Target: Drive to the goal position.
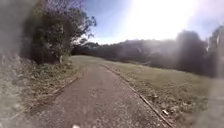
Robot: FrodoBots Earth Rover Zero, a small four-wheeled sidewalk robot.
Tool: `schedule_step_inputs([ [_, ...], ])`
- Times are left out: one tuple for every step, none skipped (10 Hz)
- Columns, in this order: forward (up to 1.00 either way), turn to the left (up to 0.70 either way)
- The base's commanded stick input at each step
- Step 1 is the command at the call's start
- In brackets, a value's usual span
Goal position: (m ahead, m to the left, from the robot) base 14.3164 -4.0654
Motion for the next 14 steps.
schedule_step_inputs([
  [0.45,0.27],
  [0.45,0.27],
  [0.45,0.27],
  [0.45,0.27],
  [0.45,0.04],
  [0.45,0.01],
  [0.45,0.0],
  [0.45,0.0],
  [0.45,0.0],
  [0.45,0.0],
  [0.47,0.0],
  [0.53,0.0],
  [0.59,0.0],
  [0.6,0.0],
])
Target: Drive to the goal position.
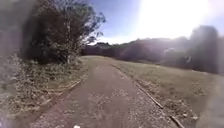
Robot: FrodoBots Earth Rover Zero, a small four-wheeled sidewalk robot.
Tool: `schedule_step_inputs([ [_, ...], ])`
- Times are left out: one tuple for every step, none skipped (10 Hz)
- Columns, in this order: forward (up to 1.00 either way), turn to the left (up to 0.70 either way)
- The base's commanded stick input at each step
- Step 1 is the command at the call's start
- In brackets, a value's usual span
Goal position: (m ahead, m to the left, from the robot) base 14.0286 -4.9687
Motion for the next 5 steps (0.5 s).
schedule_step_inputs([
  [0.6,0.0],
  [0.6,0.0],
  [0.6,0.0],
  [0.6,0.0],
  [0.6,0.0],
])
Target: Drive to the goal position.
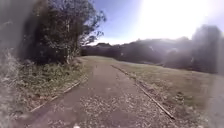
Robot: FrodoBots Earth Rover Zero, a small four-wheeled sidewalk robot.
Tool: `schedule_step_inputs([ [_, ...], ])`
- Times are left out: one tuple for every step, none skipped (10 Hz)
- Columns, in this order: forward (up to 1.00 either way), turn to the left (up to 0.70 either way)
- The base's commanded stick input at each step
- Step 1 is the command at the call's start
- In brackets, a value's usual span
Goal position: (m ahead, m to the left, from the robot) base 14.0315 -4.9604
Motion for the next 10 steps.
schedule_step_inputs([
  [0.6,0.0],
  [0.6,0.0],
  [0.6,0.0],
  [0.6,0.0],
  [0.6,0.0],
  [0.6,0.0],
  [0.6,0.0],
  [0.6,0.0],
  [0.6,0.0],
  [0.6,0.0],
])
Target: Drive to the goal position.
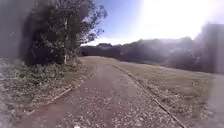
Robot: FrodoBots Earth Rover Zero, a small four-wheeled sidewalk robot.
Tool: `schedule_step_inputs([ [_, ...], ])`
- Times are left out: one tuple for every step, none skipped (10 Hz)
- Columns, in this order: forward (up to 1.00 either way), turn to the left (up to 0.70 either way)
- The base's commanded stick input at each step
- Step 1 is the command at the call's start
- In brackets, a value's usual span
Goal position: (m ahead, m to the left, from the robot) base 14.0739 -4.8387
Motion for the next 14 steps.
schedule_step_inputs([
  [0.6,0.0],
  [0.6,0.0],
  [0.6,0.0],
  [0.6,0.0],
  [0.6,0.0],
  [0.6,0.0],
  [0.6,0.0],
  [0.6,0.15],
  [0.6,0.15],
  [0.6,0.15],
  [0.6,0.15],
  [0.6,0.0],
  [0.6,0.0],
  [0.6,0.0],
])
